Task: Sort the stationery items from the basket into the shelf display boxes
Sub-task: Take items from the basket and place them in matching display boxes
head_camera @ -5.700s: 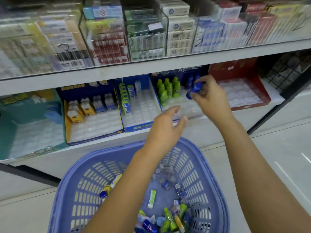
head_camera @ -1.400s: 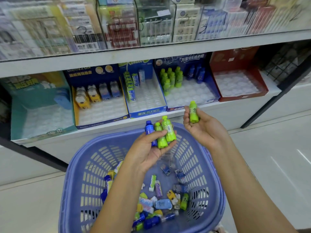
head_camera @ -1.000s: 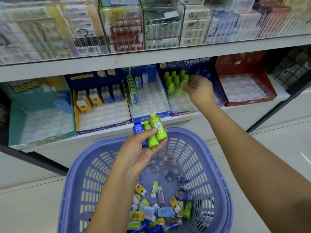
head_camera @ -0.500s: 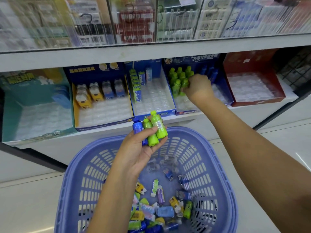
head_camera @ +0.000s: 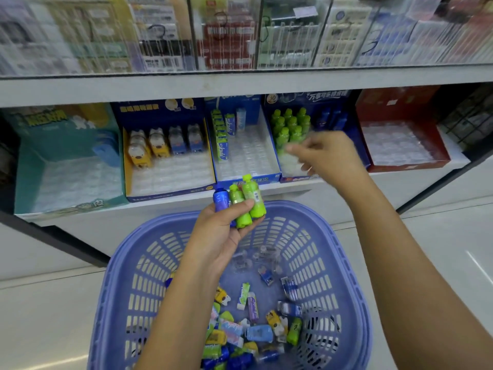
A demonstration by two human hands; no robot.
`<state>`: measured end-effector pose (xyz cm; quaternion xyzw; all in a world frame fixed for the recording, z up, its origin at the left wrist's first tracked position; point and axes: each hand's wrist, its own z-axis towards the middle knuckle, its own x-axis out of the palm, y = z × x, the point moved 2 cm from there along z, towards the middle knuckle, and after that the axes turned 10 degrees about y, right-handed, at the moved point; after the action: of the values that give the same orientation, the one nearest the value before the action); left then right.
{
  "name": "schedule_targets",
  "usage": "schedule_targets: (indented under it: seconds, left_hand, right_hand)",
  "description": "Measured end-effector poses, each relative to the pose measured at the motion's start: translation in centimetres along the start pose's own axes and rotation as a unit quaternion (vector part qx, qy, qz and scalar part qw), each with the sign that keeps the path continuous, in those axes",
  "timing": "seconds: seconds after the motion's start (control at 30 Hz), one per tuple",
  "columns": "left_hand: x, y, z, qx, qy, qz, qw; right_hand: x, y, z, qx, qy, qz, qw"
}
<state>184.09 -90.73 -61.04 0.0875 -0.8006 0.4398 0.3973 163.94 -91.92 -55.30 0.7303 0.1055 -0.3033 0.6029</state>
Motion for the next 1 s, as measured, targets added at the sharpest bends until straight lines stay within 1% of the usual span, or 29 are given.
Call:
schedule_targets:
  seconds: [0.07,0.1,0.13,0.17,0.23,0.27,0.37,0.43,0.47,0.57,0.67,0.83,0.9,1.0]
  left_hand:
    - [0.3,0.4,-0.1,0.013,-0.007,0.05,0.999]
    - [0.5,0.5,-0.1,0.021,-0.005,0.077,0.997]
    - [0.8,0.6,-0.2,0.029,0.001,0.096,0.995]
    - [1.0,0.7,-0.2,0.036,0.005,0.106,0.994]
    - [1.1,0.8,-0.3,0.043,0.001,0.093,0.995]
    - [1.0,0.7,-0.3,0.043,-0.004,0.077,0.996]
    - [0.7,0.4,-0.3,0.044,-0.006,0.035,0.998]
    - [0.6,0.3,-0.4,0.043,-0.001,0.021,0.999]
    - [0.7,0.2,-0.4,0.039,0.002,0.019,0.999]
    - [0.6,0.3,-0.3,0.023,0.007,0.03,0.999]
    - [0.4,0.5,0.0,0.009,0.012,0.038,0.999]
    - [0.1,0.5,0.3,0.001,0.039,0.061,0.997]
    - [0.0,0.5,0.2,-0.01,0.047,0.08,0.996]
    - [0.1,0.6,0.1,-0.02,0.047,0.093,0.994]
  right_hand:
    - [2.0,1.1,-3.1,-0.011,0.115,0.048,0.992]
    - [3.0,1.4,-4.3,-0.013,0.152,0.056,0.987]
    - [3.8,1.4,-5.1,-0.016,0.168,0.063,0.984]
    - [4.3,1.3,-5.5,-0.021,0.168,0.073,0.983]
    - [4.1,0.6,-5.3,-0.033,0.135,0.11,0.984]
    - [3.5,0.1,-4.6,-0.038,0.093,0.126,0.987]
    - [0.3,-2.1,-1.3,-0.033,-0.085,0.135,0.987]
    - [-1.5,-3.4,1.1,-0.024,-0.148,0.09,0.985]
    - [-2.0,-4.0,2.3,-0.024,-0.157,0.061,0.985]
    - [-2.3,-5.2,5.3,-0.03,-0.144,-0.034,0.988]
    - [-2.0,-5.6,7.1,-0.014,-0.136,-0.092,0.986]
    - [-1.1,-5.4,7.4,0.009,-0.105,-0.219,0.97]
    - [-0.7,-5.2,7.2,0.013,-0.114,-0.234,0.966]
    - [-0.9,-4.8,7.5,0.037,-0.104,-0.21,0.971]
